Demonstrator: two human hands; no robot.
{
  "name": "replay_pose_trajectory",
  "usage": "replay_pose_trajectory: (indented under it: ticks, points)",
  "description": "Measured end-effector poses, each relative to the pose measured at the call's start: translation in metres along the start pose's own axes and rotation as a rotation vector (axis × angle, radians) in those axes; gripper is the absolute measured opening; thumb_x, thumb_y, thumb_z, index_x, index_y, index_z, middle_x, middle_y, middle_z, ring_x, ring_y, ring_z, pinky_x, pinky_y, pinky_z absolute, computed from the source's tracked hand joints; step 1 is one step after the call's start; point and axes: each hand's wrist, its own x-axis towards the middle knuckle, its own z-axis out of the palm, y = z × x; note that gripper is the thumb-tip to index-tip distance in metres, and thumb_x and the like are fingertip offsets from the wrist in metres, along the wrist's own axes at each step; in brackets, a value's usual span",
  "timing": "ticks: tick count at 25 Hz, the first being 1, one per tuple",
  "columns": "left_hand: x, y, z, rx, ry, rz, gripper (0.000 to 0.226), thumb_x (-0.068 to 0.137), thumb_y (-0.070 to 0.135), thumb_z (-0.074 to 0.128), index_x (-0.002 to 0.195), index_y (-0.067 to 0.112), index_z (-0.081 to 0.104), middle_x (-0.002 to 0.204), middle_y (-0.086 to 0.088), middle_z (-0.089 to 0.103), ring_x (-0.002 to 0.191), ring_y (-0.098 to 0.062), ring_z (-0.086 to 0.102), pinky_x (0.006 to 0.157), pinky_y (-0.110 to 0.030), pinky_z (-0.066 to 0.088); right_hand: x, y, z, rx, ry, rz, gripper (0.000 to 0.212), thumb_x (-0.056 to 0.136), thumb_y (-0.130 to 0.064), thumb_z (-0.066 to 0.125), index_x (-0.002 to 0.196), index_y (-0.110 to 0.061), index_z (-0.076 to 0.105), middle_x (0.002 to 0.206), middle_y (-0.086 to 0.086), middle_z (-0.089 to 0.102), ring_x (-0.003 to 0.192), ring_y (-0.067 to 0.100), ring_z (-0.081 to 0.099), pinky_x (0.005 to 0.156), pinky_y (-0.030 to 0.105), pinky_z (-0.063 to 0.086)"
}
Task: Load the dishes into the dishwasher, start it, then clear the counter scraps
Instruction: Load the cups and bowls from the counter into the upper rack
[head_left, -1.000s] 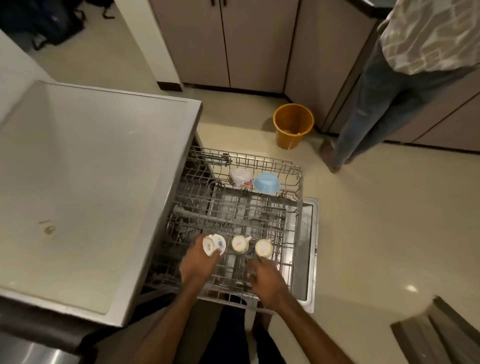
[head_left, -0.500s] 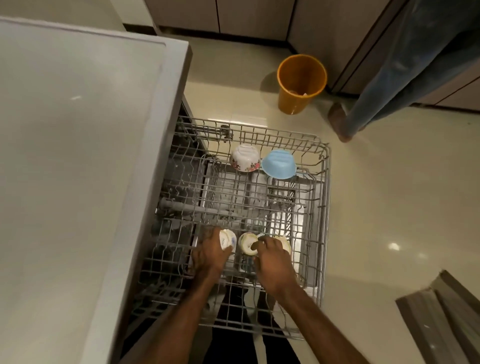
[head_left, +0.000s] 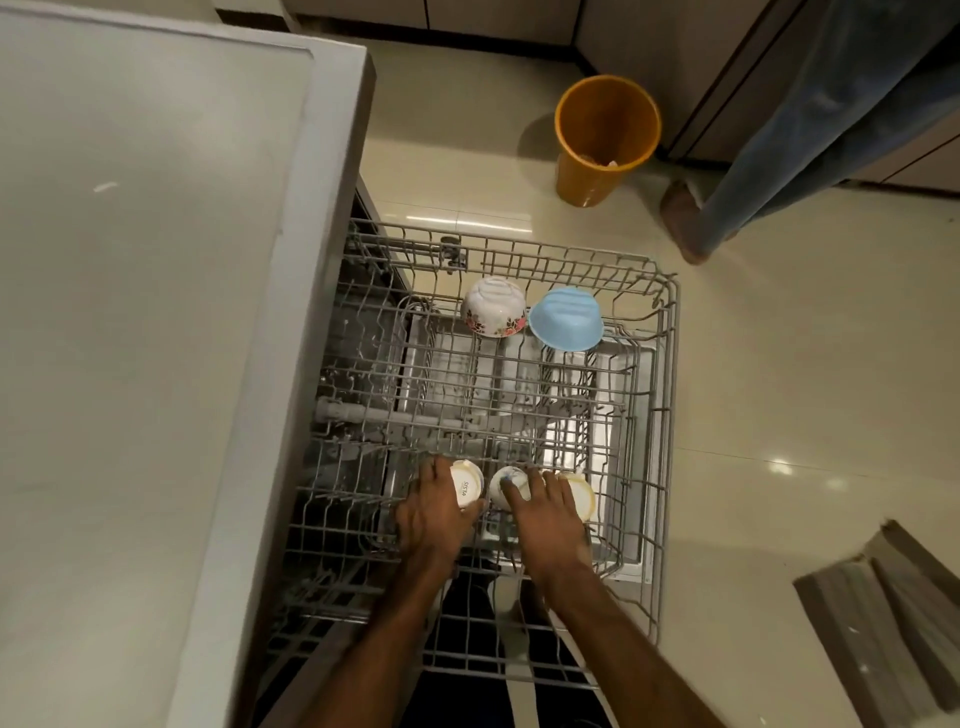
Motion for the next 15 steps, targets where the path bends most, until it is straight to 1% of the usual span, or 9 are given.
replay_pose_trajectory:
  ticks: [2, 4, 6, 8, 11, 13, 15]
  points:
    - [0.0, 0.001, 0.001, 0.009, 0.004, 0.009, 0.075, 0.078, 0.062, 0.07, 0.133, 0.023, 0.036, 0.135, -0.001, 0.047, 0.113, -0.02, 0.058, 0.082, -0.037, 0.054, 0.004, 0.003, 0.003, -0.073, 0.028, -0.033, 0.086, 0.083, -0.013, 0.072, 0.152, -0.016, 0.02, 0.153, 0.022, 0.033, 0.142, 0.039, 0.029, 0.122, 0.05, 0.002]
    - [0.0, 0.003, 0.004, 0.033, 0.004, 0.022, 0.073, 0.079, 0.062, 0.069, 0.132, 0.024, 0.036, 0.132, 0.0, 0.047, 0.112, -0.019, 0.058, 0.08, -0.035, 0.053, 0.008, 0.005, 0.007, -0.123, 0.079, -0.081, 0.081, 0.083, -0.022, 0.072, 0.147, -0.011, 0.025, 0.142, 0.022, 0.046, 0.134, 0.038, 0.042, 0.121, 0.051, -0.001]
    - [-0.001, 0.005, 0.007, 0.064, 0.009, 0.046, 0.071, 0.08, 0.062, 0.067, 0.132, 0.024, 0.037, 0.131, 0.0, 0.047, 0.111, -0.017, 0.057, 0.079, -0.033, 0.052, 0.01, 0.006, 0.008, -0.136, 0.12, -0.122, 0.074, 0.086, -0.034, 0.068, 0.145, -0.01, 0.03, 0.138, 0.022, 0.051, 0.129, 0.039, 0.047, 0.121, 0.053, 0.003]
    - [-0.002, 0.007, 0.008, 0.056, 0.025, 0.055, 0.067, 0.081, 0.058, 0.067, 0.131, 0.024, 0.037, 0.129, 0.001, 0.049, 0.112, -0.017, 0.057, 0.081, -0.034, 0.051, 0.01, 0.005, 0.006, -0.142, 0.126, -0.144, 0.072, 0.088, -0.035, 0.065, 0.146, -0.012, 0.03, 0.14, 0.024, 0.048, 0.128, 0.042, 0.047, 0.12, 0.056, 0.012]
    - [-0.002, 0.005, 0.006, 0.005, 0.043, 0.02, 0.067, 0.079, 0.054, 0.068, 0.131, 0.024, 0.038, 0.129, 0.002, 0.052, 0.114, -0.018, 0.056, 0.085, -0.038, 0.051, 0.011, 0.003, 0.005, -0.1, 0.098, -0.141, 0.066, 0.091, -0.021, 0.062, 0.148, -0.014, 0.028, 0.146, 0.023, 0.038, 0.128, 0.041, 0.043, 0.114, 0.051, 0.029]
    - [-0.003, 0.001, 0.006, -0.019, 0.057, -0.001, 0.067, 0.079, 0.053, 0.068, 0.132, 0.025, 0.04, 0.13, 0.002, 0.053, 0.115, -0.019, 0.056, 0.087, -0.039, 0.051, 0.011, 0.002, 0.005, -0.065, 0.11, -0.154, 0.065, 0.091, -0.013, 0.06, 0.149, -0.013, 0.029, 0.15, 0.022, 0.032, 0.13, 0.04, 0.039, 0.112, 0.048, 0.031]
    - [-0.002, -0.003, 0.006, -0.023, 0.061, -0.015, 0.07, 0.079, 0.053, 0.069, 0.135, 0.025, 0.039, 0.133, 0.001, 0.051, 0.117, -0.02, 0.054, 0.088, -0.039, 0.05, 0.012, 0.002, 0.007, -0.023, 0.126, -0.167, 0.067, 0.09, -0.011, 0.061, 0.149, -0.013, 0.03, 0.153, 0.021, 0.03, 0.133, 0.039, 0.036, 0.113, 0.046, 0.03]
